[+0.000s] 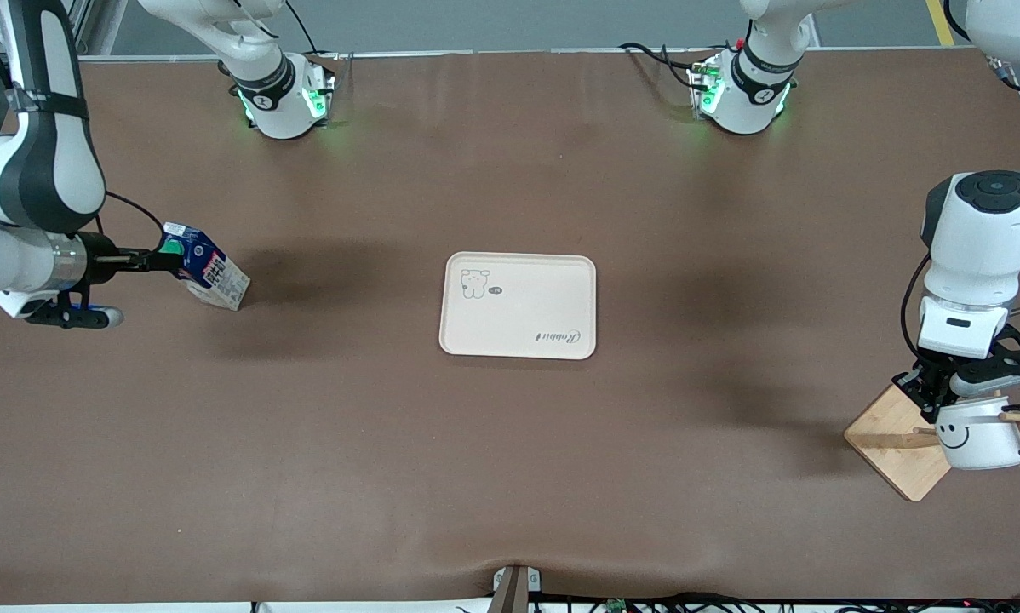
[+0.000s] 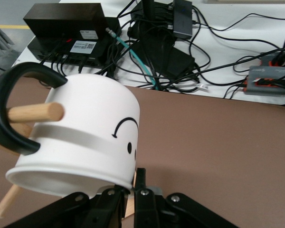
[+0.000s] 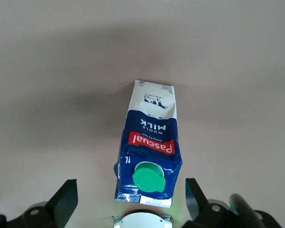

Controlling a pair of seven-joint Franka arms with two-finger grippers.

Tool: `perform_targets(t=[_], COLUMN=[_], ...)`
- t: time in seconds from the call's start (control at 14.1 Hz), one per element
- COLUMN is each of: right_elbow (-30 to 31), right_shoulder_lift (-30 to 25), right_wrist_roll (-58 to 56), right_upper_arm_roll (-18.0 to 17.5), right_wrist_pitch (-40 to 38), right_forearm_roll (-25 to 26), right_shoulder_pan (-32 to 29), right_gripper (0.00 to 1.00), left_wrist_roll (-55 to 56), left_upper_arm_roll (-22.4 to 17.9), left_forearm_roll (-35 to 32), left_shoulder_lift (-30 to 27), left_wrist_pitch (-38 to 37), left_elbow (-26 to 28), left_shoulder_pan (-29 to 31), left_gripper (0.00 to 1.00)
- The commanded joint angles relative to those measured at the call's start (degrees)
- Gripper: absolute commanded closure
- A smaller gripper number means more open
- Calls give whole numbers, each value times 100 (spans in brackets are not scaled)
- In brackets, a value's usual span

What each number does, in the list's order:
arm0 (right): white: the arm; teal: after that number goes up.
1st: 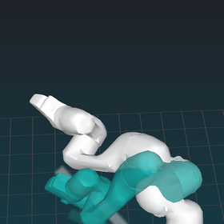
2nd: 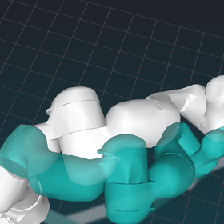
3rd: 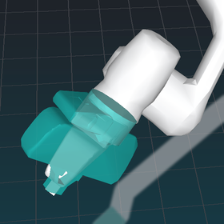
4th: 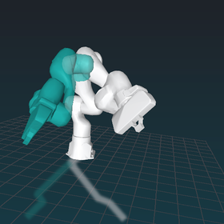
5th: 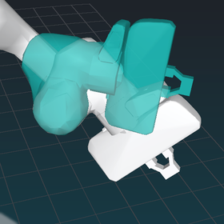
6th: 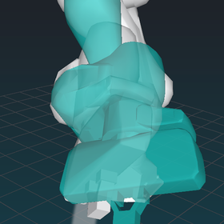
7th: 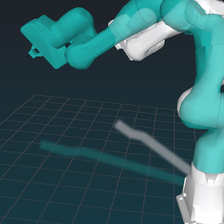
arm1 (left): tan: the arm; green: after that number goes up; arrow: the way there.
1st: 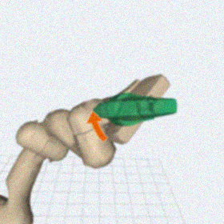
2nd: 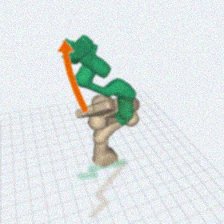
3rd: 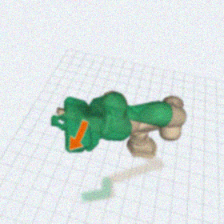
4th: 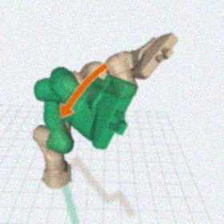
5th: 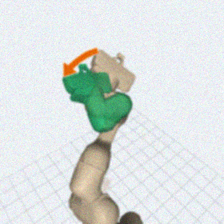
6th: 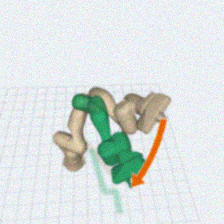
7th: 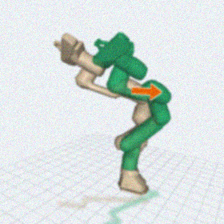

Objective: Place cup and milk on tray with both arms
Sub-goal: 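Lift the mug off the stand with the left gripper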

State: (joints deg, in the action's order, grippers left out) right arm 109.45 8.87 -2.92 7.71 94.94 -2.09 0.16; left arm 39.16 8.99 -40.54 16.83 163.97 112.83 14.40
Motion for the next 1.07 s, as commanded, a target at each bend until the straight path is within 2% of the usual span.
perform_targets(t=[0.0,0.21,0.71,1.0], right_elbow=[637,1059,1683,1851], right_shoulder_lift=[-430,-562,-772,-782], right_wrist_roll=[107,239,644,644], right_upper_arm_roll=[-6,3,-6,-6], right_wrist_pitch=[244,734,1306,1492], right_forearm_roll=[130,200,209,209], right_shoulder_pan=[11,-33,-59,-112], right_gripper=[0,0,0,0], left_wrist_roll=[127,127,311,523], left_upper_arm_roll=[146,374,1525,2272], left_forearm_roll=[-148,-148,-16,1045], left_shoulder_lift=[-22,-189,-866,-814], left_wrist_pitch=[13,-337,-2472,-3360], left_elbow=[-33,-24,-51,-225], left_shoulder_pan=[-51,-51,-25,-51], left_gripper=[100,100,100,100])
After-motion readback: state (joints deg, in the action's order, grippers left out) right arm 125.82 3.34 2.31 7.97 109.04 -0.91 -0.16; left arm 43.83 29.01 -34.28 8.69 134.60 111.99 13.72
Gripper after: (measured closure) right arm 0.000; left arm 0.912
